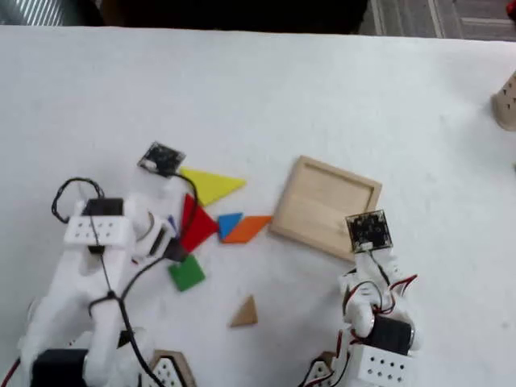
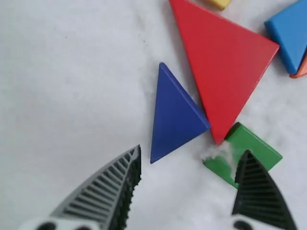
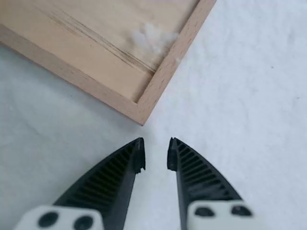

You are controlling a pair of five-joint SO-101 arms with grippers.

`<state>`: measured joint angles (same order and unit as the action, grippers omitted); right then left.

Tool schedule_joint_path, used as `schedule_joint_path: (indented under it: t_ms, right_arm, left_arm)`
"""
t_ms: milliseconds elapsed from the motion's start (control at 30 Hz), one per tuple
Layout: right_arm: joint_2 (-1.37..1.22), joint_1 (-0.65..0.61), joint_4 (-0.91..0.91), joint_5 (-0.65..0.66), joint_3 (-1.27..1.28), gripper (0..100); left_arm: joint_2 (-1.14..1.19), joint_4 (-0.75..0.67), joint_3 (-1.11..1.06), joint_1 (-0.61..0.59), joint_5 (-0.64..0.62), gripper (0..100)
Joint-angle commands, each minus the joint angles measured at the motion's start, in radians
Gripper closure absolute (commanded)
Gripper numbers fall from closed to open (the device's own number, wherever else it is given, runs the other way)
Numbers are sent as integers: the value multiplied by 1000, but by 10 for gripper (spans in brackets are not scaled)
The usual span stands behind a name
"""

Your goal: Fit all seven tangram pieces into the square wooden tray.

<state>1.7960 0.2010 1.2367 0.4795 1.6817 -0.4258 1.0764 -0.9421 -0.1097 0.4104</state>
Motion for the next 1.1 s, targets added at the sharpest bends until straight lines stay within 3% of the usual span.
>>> schedule_joint_path:
  t_ms: [0,267,500,800,1067]
  right_arm:
    - [7,7,-5,9,2,907]
    - [7,7,-5,9,2,907]
    - [7,7,-5,9,2,907]
    - [7,8,-5,9,2,907]
    - [7,8,-5,9,2,907]
  left_arm:
    - [165,-21,137,-7,3,687]
    - [400,-6,288,-10,-11,687]
    - [458,23,361,-35,-163,686]
    - [633,127,551,-163,-138,687]
    - [645,250,697,-263,-58,687]
